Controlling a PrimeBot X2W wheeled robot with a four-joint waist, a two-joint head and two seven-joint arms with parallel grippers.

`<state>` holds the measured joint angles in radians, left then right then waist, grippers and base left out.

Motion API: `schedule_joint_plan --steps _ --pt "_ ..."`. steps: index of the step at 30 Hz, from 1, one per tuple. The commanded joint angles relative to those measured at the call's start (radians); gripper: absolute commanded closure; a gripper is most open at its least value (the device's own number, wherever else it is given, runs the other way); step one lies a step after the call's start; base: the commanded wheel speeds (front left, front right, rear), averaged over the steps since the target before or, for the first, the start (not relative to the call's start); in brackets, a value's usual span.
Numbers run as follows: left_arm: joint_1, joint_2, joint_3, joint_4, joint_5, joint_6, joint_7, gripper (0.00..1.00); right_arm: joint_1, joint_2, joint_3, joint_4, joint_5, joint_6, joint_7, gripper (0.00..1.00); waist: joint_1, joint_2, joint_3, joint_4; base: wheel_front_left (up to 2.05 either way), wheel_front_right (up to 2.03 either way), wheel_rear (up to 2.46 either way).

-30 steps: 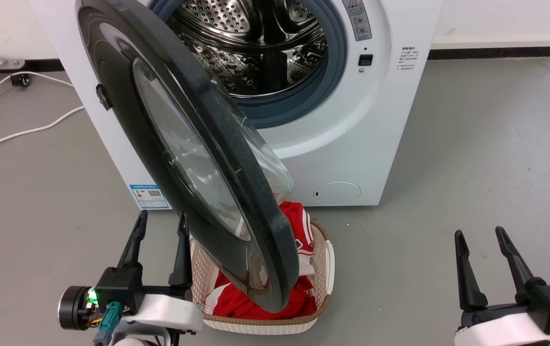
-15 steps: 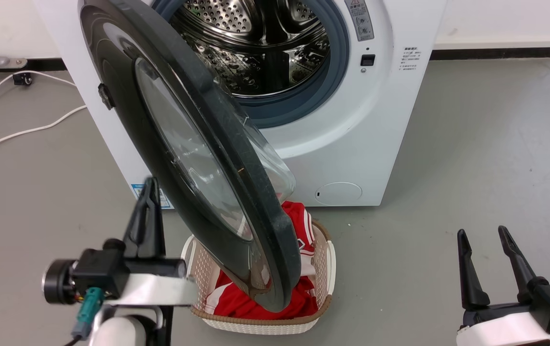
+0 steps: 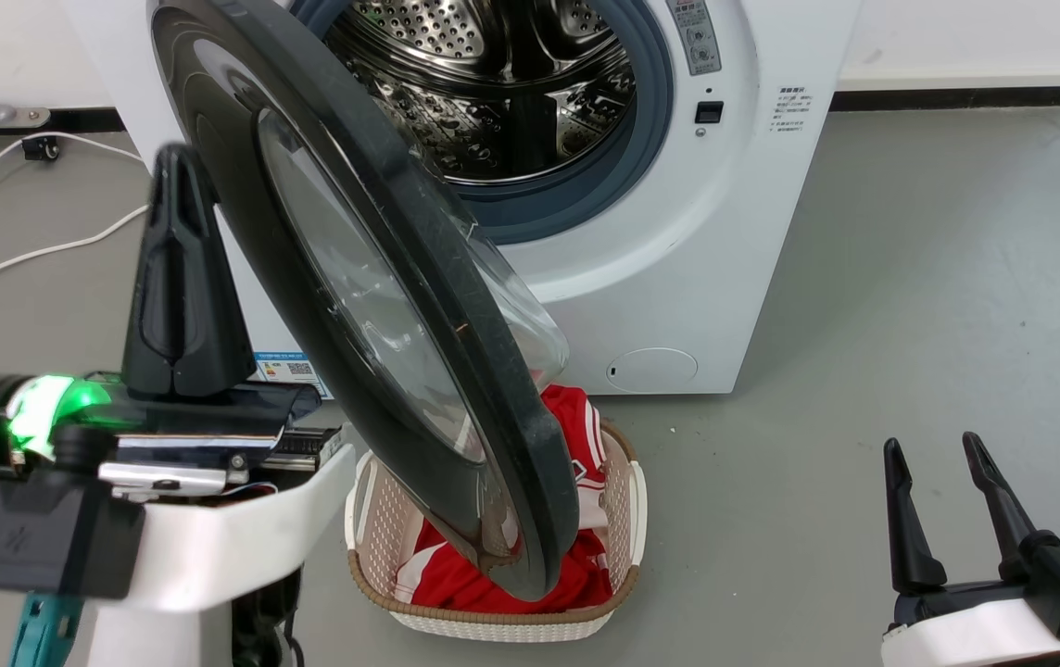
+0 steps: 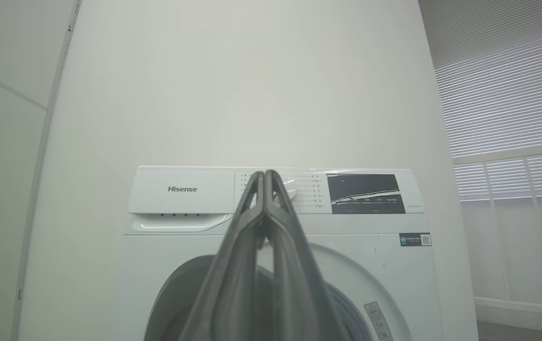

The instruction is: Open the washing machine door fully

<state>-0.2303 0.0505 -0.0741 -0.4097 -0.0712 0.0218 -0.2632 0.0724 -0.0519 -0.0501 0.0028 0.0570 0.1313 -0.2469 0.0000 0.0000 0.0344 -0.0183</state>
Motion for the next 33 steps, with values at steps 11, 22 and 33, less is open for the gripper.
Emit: schedule_joint_plan --steps 11,22,33 --pt "-0.025 0.0 -0.189 -0.076 -0.001 -0.062 0.008 1.0 -0.007 0.003 -0.006 0.003 0.009 -0.001 -0.007 0.0 0.0 0.0 -0.003 0.0 0.0 0.0 0.0" --pt "0.098 0.036 -0.522 0.091 -0.051 -0.137 0.181 1.0 -0.005 0.003 -0.002 0.01 0.016 -0.001 -0.008 0.0 0.0 0.0 -0.001 0.0 0.0 0.0 0.0" --pt "0.206 0.052 -0.561 0.248 -0.061 -0.099 0.204 1.0 -0.01 0.003 0.01 0.011 0.025 -0.001 -0.01 0.0 0.0 0.0 0.017 0.001 0.0 0.0 0.0"
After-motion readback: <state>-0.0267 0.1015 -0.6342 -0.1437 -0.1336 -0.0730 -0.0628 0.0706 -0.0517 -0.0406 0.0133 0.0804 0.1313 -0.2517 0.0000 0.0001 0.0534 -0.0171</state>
